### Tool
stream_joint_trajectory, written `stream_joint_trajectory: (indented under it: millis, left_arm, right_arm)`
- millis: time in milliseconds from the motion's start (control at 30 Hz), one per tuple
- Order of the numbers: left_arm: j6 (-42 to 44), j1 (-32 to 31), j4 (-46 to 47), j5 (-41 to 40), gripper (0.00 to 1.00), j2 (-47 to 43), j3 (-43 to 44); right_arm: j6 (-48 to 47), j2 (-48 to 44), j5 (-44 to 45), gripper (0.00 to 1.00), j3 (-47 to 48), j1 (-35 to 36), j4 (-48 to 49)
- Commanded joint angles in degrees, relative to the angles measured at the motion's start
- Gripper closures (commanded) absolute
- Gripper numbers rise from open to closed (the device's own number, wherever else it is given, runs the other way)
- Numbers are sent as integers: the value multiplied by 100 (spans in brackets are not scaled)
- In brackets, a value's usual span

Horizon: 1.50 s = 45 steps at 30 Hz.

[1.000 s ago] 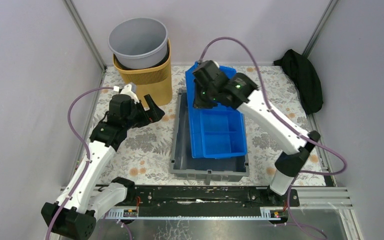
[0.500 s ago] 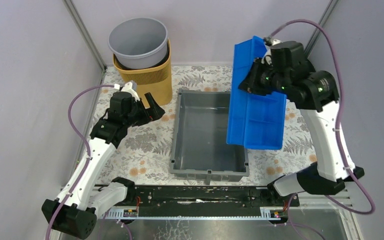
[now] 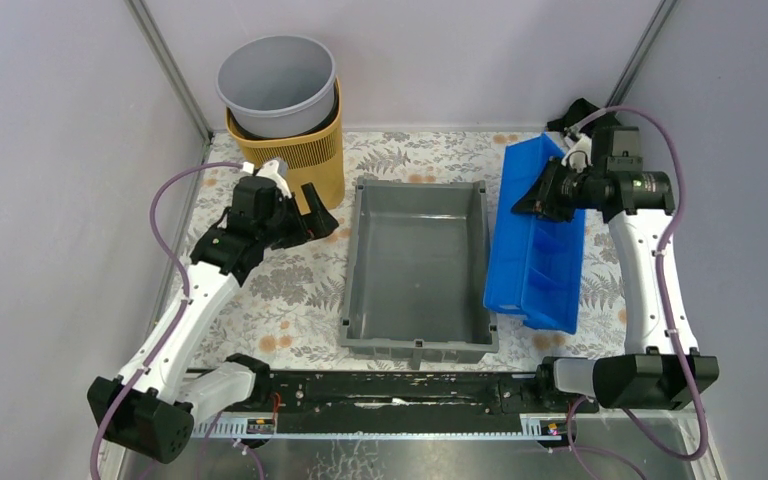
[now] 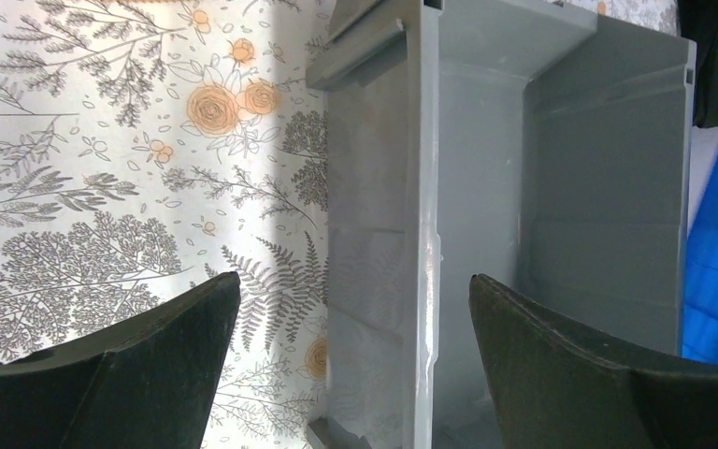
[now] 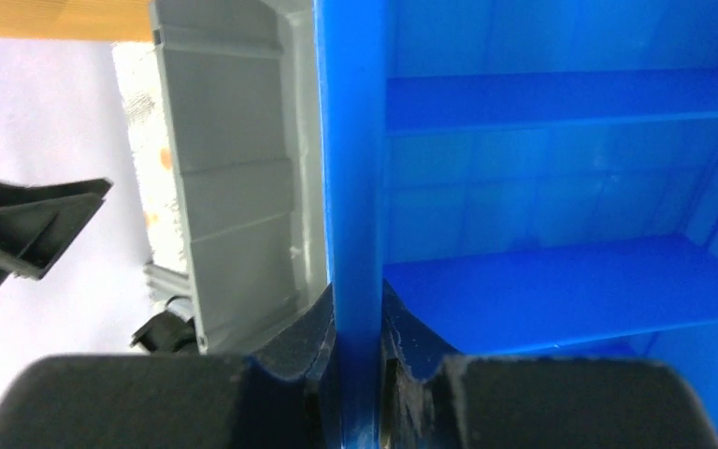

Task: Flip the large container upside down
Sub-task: Move the container to the center of the board.

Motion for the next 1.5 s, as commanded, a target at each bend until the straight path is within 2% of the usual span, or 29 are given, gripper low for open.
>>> stream_joint_trajectory:
  millis: [0,267,367,467,533,633,800,1067,1233,1467]
  left_arm:
    - [134,-142,-61,31,0,121,207]
    - [98,-217,-92,-14,0,49,84]
    - [-15,-228,60,11,0,-67,-170]
    - [-82,-225,197,-66,0,-160,-385]
    - [-75,-220,200,-221,0,-190,-413]
    - [-58,-221,121,-423,0,-232,-327]
    - [-59,-210,-66,-557,0,-297,-69]
    - [13,-148,-386,-831,0,-448,241]
    - [-7,-117,-388,-782,0,-482,133]
    - [26,16,-292,-767,0,-456,-13]
  right_arm:
    - [-15,-308,-2088,100,-872,-165,1656]
    - [1033,-394,-3435,100,-2887,-204,3698]
    - [1620,-434,-3523,100,-3469,-202,4553]
    - [2550,-537,-3653,100,-4150,-199,5867]
    - [3180,-563,-3707,100,-4545,-204,6750]
    - [3729,-532,-3652,100,-4871,-191,7544]
    - [4503,-396,-3496,100,-5119,36,8730]
    - [5052,55,-2896,100,-4990,1040,9619]
    - [5381,694,-2716,100,-4837,1538,10435]
    - [5893,1984,-2718,100,-4049,1972,11447]
